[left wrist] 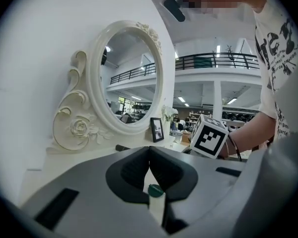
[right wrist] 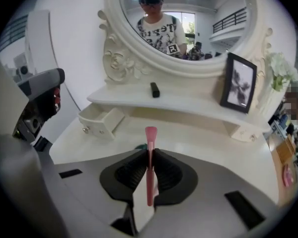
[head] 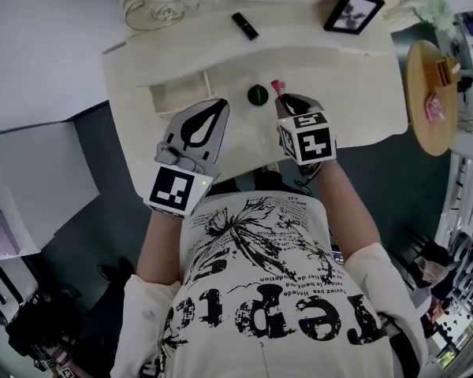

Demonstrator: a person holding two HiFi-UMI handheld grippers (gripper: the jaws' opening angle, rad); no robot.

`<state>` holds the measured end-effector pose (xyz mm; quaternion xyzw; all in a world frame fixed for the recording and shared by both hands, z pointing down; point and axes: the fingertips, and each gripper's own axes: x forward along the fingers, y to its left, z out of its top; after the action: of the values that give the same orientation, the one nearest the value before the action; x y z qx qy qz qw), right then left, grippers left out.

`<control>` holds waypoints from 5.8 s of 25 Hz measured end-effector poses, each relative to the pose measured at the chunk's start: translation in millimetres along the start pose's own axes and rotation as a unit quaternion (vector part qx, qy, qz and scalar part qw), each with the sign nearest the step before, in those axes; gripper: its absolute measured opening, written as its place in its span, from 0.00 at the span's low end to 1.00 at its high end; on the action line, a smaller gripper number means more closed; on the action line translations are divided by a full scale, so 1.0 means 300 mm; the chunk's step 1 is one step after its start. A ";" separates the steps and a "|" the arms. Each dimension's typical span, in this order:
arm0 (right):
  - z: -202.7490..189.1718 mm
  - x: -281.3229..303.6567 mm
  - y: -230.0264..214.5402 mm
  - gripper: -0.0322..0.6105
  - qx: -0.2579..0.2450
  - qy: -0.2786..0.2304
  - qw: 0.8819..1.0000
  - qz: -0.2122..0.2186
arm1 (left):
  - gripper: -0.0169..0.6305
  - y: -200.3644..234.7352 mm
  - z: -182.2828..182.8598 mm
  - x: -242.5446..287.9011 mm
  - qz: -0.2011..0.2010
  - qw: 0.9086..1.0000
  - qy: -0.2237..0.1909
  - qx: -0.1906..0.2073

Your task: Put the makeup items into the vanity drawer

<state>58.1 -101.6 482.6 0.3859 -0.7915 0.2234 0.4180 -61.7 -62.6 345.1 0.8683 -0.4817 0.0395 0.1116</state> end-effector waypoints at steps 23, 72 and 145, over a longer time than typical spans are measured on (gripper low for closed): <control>0.387 0.216 0.745 0.15 -0.335 -0.030 0.919 0.206 | 0.05 0.375 -0.051 -0.525 0.200 0.979 0.008 -0.021; -0.130 0.243 -0.124 0.31 0.086 0.073 0.994 0.010 | 0.05 0.079 -0.084 0.204 -0.018 0.998 0.067 -0.008; 0.349 0.122 0.568 0.61 -0.198 -0.049 0.948 0.244 | 0.05 0.322 0.014 -0.389 0.195 0.980 -0.006 -0.027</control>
<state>-142.0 -85.5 450.2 0.1012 -0.9092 0.1385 0.3795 -205.6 -16.4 335.4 0.7546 -0.6434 0.0422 0.1217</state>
